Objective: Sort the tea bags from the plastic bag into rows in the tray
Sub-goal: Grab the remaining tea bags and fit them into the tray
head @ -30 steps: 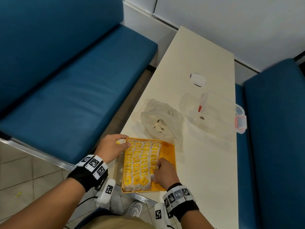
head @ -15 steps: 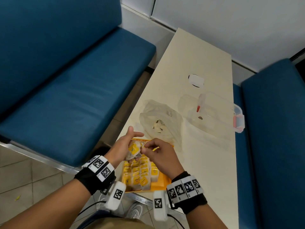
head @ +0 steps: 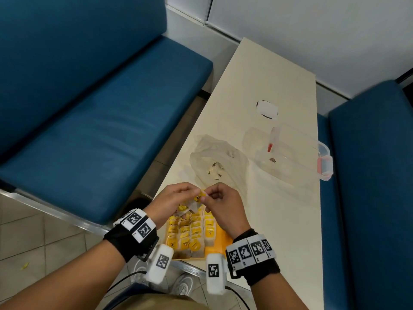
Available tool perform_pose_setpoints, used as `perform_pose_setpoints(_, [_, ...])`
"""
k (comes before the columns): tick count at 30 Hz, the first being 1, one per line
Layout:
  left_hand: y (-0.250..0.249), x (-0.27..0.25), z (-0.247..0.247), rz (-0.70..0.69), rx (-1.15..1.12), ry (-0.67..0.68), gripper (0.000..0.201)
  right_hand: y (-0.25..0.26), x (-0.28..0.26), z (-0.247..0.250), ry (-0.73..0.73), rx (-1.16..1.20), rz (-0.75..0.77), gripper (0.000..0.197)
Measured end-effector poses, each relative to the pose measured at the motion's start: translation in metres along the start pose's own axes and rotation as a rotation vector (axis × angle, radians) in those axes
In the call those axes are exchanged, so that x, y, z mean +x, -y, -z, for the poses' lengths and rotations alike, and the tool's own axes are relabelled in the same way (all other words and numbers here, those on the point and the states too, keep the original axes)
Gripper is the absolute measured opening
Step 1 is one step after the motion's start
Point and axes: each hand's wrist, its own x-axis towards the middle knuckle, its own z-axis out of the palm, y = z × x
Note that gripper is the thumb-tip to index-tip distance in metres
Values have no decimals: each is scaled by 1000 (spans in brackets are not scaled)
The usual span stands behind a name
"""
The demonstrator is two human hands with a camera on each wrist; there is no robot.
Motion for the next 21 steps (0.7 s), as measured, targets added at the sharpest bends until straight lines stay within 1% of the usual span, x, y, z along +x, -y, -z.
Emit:
perform_pose_setpoints(2, [3,1,4,13,20,16,25,-1,1,4,-11,2,23,8])
perform_pose_setpoints(5, [6,2,6,25,92,-20,17,-2,1,9,-22,20,36,8])
perform_pose_setpoints(9, [6,3,4,-21,147,-38,11,-3,1,11,6,41,6,6])
perform_pose_setpoints(11, [6,3,3,-34,176,-34,6,-3,1,13,9,50,14,7])
perform_pose_setpoints(14, [5,4,3,-30,208,-32,8,2,0,21,11,52,50,7])
perform_pose_setpoints(16, [3,4,5,-11,171,-49,6,5,1,31,13,82,44,7])
perform_pose_setpoints(17, [2,5,7,-2,147,-64,7,5,3,37,19,51,38,10])
perform_pose_setpoints(20, [0,6,14,29,127,-110,10,-6,11,51,44,-230,11,22])
perform_pose_setpoints(21, [0,7,15,29,132,-116,10,-11,12,54,39,-279,-6,22])
